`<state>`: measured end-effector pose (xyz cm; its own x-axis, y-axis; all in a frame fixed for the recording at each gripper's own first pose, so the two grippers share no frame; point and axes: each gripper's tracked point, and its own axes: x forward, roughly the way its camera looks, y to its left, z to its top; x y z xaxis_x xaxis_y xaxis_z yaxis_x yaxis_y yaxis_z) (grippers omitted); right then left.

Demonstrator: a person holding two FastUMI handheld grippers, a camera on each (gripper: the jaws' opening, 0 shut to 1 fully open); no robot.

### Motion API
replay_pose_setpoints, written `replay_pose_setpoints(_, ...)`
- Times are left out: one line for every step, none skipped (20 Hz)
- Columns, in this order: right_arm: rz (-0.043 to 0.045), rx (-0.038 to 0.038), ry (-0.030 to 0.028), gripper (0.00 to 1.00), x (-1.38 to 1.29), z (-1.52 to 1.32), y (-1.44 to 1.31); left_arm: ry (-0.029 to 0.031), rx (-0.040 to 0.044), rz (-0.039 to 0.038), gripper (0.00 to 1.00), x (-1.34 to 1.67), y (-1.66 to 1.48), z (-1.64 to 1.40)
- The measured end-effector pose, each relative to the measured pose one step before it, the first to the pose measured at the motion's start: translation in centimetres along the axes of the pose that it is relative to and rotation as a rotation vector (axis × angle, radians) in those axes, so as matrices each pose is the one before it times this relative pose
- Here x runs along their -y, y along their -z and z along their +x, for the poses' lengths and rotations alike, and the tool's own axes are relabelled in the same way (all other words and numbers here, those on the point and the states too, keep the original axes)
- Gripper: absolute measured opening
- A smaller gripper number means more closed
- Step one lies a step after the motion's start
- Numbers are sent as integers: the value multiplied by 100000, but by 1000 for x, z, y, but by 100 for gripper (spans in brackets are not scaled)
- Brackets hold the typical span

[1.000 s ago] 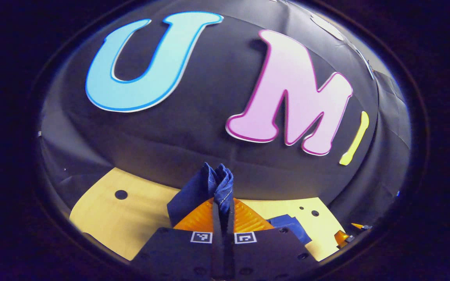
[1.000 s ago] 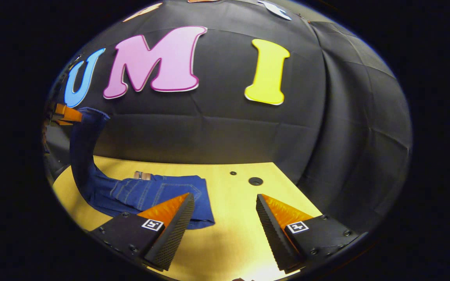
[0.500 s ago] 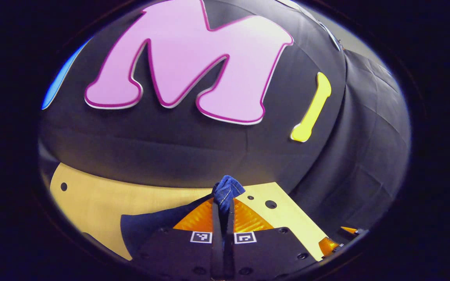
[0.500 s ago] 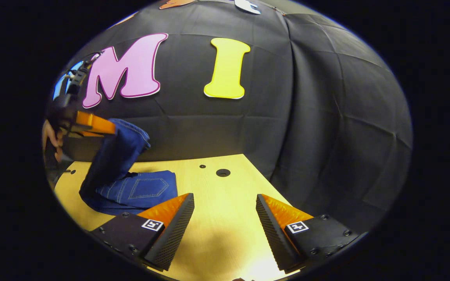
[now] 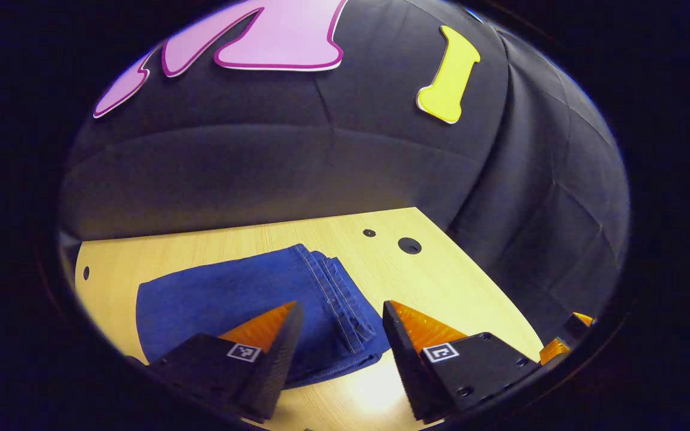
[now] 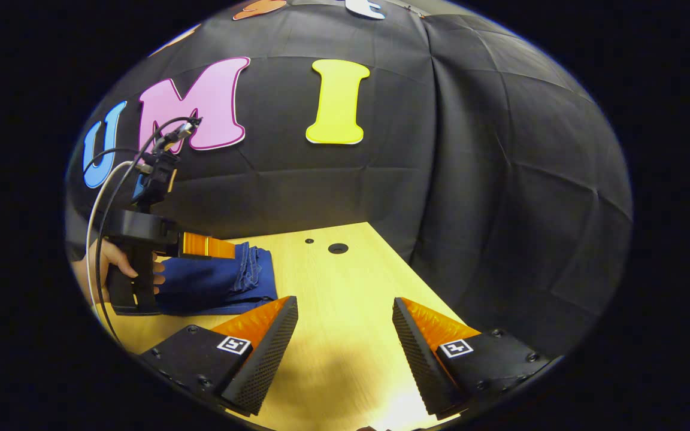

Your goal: Grasp the waist and the cuffs of the jeans and fold them to make the two legs overlap; first hold the waist and fold one-third of the jeans toward the cuffs, then hold the cuffs and fold the remaining one-third in the same direction to finish folding.

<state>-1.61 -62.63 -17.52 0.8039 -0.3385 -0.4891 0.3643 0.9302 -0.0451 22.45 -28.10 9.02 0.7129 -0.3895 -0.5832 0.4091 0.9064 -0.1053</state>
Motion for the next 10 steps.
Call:
replay_pose_setpoints(936, 3, -1131, 98, -175, -553, -321, -1614, 2450, 231, 92, -826, 127, -1721)
replay_pose_setpoints(583, 573, -984, 98, -718, -1047, -350, -1513, 2766, -141, 99, -866, -293, -2320)
replay_pose_setpoints(-308, 1036, -634, 99, -410, -1098, -678, -1842, 3468, -721, 99, -945, -420, -2728)
replay_pose_setpoints(-1213, 1456, -916, 99, -526, -966, -762, -1860, 3665, -711, 99, -1158, -482, -3028)
replay_pose_setpoints(-1617, 1610, -1980, 99, -798, -1112, -991, -2946, 3856, -811, 99, -1279, -663, -3061)
replay_pose_setpoints(-1651, 1064, -1938, 99, -783, -1162, -952, -2678, 3743, -124, 99, -1451, -859, -3089)
replay_pose_setpoints(-1611, 1698, -1536, 99, -624, -1269, -1017, -3494, 3719, -102, 99, -1505, -778, -3002)
replay_pose_setpoints(-1477, 2334, -1419, 99, -593, -1373, -1441, -3214, 3303, 205, 99, -1702, -892, -3313)
replay_pose_setpoints(-1016, 2268, -1235, 99, -675, -1291, -1345, -3315, 3084, -59, 99, -1518, -796, -3315)
replay_pose_setpoints(-577, 2490, -1458, 99, -702, -1359, -1425, -2470, 3041, -211, 99, -1631, -962, -3156)
